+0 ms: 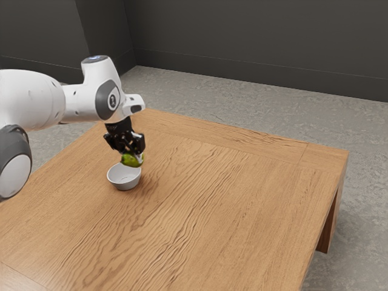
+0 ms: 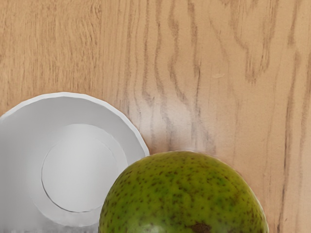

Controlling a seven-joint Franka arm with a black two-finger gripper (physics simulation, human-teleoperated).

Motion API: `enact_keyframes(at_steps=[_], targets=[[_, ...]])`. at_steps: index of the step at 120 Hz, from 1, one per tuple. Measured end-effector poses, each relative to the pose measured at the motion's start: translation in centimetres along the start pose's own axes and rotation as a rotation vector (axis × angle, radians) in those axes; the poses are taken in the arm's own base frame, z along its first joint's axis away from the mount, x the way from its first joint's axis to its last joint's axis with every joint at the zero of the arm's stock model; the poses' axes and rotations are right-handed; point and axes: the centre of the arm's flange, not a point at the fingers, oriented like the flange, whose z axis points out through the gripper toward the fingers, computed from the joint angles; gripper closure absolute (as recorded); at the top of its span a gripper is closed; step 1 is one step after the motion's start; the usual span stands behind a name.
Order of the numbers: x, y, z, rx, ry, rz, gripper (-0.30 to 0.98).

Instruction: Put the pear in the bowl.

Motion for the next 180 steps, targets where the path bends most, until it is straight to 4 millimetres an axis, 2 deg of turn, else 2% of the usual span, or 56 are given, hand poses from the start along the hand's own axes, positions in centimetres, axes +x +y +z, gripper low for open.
enact_keyframes(at_steps=[14, 24, 33, 48, 59, 78, 104, 112, 119, 138, 149, 155, 180], targets=[[-0.2, -3.0, 1.4, 0.025, -0.028, -0.043, 0.66], [-0.2, -4.5, 2.2, 0.041, -0.039, -0.062, 0.66], [-0.1, -4.9, 2.9, 0.056, -0.047, -0.065, 0.66], [1.0, -4.4, 3.7, 0.081, -0.044, -0.049, 0.65], [1.0, -5.4, 4.7, 0.090, -0.058, -0.063, 0.64], [1.7, -3.8, 5.7, 0.072, -0.060, -0.032, 0.36], [1.8, -3.6, 5.6, 0.047, -0.057, -0.006, 0.14], [1.9, -3.2, 4.2, 0.033, -0.038, 0.007, 0.11], [2.1, -1.6, 1.6, 0.014, -0.007, 0.044, 0.08], [1.3, 4.6, -7.0, -0.011, 0.063, 0.202, 0.04], [1.1, 8.0, -10.8, 0.004, 0.089, 0.301, 0.03], [0.8, 9.4, -12.3, 0.004, 0.096, 0.338, 0.02], [-0.4, 12.7, -16.2, -0.028, 0.116, 0.421, 0.01]])
